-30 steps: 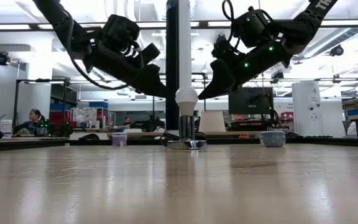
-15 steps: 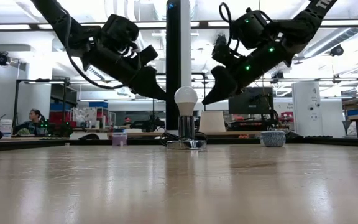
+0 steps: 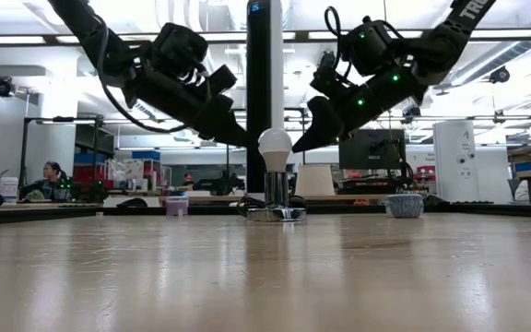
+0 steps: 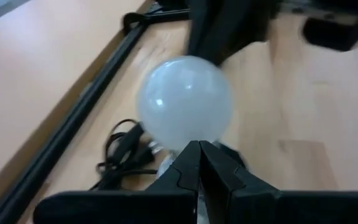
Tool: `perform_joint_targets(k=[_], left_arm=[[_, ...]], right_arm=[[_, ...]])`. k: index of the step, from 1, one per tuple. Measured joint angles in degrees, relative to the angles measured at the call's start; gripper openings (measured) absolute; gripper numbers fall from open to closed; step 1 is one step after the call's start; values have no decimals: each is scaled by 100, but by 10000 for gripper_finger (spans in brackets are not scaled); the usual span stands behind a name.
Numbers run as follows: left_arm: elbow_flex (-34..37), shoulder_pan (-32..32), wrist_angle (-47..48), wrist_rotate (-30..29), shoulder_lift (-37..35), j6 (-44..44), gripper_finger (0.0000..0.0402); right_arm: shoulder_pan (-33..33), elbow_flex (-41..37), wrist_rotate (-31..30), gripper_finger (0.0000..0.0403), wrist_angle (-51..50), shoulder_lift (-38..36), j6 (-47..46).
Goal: Screw lightbulb
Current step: Insert the bulb into the lamp
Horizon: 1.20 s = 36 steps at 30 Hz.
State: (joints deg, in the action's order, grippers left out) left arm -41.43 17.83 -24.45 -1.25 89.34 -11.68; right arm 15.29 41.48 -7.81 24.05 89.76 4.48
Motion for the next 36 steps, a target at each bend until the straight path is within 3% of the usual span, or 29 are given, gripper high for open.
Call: perform_joint_targets(k=[10, 16, 22, 29, 36], left_arm=[[-2, 95, -46, -442, 0, -68, 0], [-7, 91, 372, -440, -49, 90, 0], [-7, 84, 622, 252, -109, 168, 0], [-7, 107, 238, 264, -109, 67, 0], [-2, 161, 50, -286, -40, -83, 0]], right_arm=[[-224, 10, 131, 0, 18, -2, -343], [-227, 17, -260, 0, -384, -9, -403], [-78, 17, -418, 0, -342, -9, -282], [27, 122, -74, 0, -108, -13, -192], [-71, 146, 119, 0, -117, -13, -311]])
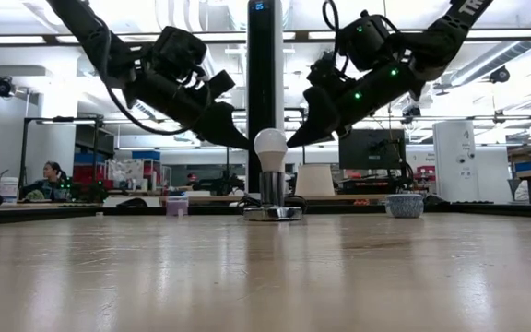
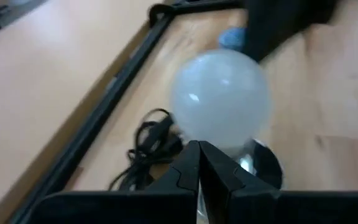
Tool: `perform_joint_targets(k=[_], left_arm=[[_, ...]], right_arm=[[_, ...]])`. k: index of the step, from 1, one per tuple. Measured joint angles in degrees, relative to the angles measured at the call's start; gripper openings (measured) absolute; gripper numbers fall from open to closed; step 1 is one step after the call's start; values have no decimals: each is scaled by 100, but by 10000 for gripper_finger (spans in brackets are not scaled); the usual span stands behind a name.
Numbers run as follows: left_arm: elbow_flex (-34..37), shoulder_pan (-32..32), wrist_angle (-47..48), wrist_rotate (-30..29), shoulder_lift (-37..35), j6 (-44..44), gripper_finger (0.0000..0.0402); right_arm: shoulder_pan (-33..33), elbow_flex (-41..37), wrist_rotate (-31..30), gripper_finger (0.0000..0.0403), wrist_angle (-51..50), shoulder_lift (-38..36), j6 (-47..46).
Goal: Screw lightbulb
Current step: Insert the bulb into the lamp
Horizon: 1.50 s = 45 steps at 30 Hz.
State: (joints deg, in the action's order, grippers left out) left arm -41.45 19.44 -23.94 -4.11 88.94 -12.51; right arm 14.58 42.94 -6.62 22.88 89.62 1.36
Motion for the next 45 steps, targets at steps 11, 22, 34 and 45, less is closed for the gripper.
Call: perform_joint_targets(k=[11, 22, 34, 45], left_arm=[[0, -7, 212, -7, 5, 213, 0], [0, -33, 489, 963, -162, 381, 0], [0, -4, 155, 460, -122, 208, 0], [4, 0, 83, 79, -122, 249, 0]], right_arm=[[-149, 2, -179, 0, -286, -4, -133], [100, 2, -540, 0, -276, 2, 142], [117, 118, -191, 0, -112, 7, 219], [4, 144, 71, 0, -160, 10, -1]])
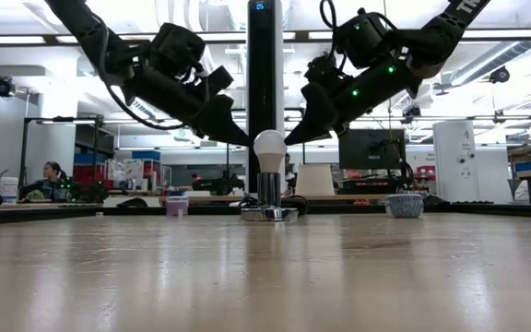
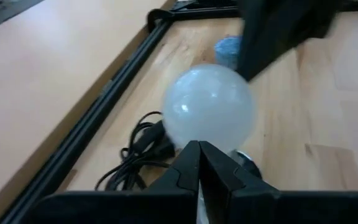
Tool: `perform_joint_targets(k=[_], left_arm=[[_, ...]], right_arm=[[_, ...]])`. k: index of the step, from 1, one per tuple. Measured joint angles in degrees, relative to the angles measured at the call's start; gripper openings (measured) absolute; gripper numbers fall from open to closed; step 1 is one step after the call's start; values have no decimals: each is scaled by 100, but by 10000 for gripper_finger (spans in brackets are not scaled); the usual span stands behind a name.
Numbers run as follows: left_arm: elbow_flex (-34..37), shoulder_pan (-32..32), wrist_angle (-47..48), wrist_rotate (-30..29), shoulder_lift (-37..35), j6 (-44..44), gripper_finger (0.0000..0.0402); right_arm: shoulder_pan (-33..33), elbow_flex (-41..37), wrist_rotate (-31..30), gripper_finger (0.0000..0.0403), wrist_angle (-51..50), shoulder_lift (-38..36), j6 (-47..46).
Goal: Screw lightbulb
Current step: Insert the bulb into the lamp
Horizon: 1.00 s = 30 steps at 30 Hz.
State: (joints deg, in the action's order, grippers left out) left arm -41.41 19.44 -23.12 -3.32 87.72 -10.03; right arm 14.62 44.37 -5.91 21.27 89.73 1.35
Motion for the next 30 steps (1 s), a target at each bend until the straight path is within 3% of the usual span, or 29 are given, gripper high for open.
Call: perform_joint_targets(k=[9, 13, 15, 30], left_arm=[[-2, -26, 551, 0, -88, 287, 0], [-2, -26, 530, 659, -92, 305, 0], [-2, -31, 380, 720, -90, 295, 0], [-2, -4, 70, 159, -72, 158, 0]], right_arm=[[2, 5, -433, 0, -275, -10, 37], [71, 5, -582, 0, -265, -10, 158], [124, 5, -574, 0, -230, -10, 194], [107, 5, 31, 0, 131, -13, -4]])
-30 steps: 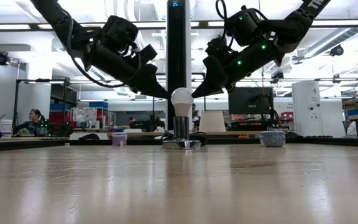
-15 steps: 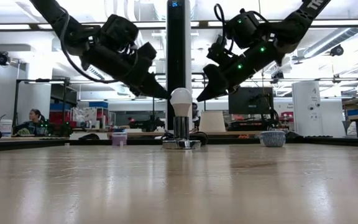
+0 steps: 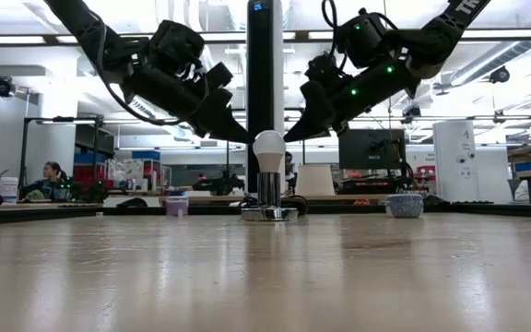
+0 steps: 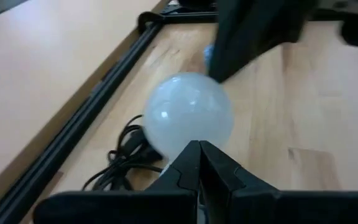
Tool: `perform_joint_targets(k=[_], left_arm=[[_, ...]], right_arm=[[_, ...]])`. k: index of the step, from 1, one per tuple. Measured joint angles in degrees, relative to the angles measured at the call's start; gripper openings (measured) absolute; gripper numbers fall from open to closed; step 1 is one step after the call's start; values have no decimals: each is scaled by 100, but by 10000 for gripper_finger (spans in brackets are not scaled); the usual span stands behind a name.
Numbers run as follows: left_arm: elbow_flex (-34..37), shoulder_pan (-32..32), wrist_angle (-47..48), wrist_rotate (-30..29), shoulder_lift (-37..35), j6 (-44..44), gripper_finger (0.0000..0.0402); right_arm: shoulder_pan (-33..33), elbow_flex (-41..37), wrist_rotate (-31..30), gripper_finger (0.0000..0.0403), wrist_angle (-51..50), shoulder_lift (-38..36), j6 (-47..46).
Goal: Screw lightbulb
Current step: Insert the bulb into the lamp
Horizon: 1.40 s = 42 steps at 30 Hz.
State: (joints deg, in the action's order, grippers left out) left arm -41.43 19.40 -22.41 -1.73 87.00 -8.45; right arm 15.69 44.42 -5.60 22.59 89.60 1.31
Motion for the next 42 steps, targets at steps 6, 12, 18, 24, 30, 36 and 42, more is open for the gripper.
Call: perform_joint_targets(k=[6, 12, 18, 24, 30, 36, 42], left_arm=[[0, -10, 264, -77, -53, 78, 0], [-2, -24, 478, -27, -70, 131, 0], [-2, -15, 162, -29, 25, 0, 0], [-2, -11, 28, -51, 76, -7, 0], [-2, 4, 39, -228, 76, -26, 0], [-2, 0, 353, -490, 46, -7, 0], [-2, -7, 592, 33, -4, 81, 0]], right_arm=[[-71, 0, -197, 0, -63, -4, -19], [30, -2, -542, 0, -273, 5, 5], [154, -2, -414, 0, -120, 9, 29], [118, -4, -147, 0, 32, 9, -102], [25, -4, 134, 0, 56, 13, -376], [-20, -4, 34, 0, 19, 11, -417], [-20, -4, -40, 0, -2, -8, -599]])
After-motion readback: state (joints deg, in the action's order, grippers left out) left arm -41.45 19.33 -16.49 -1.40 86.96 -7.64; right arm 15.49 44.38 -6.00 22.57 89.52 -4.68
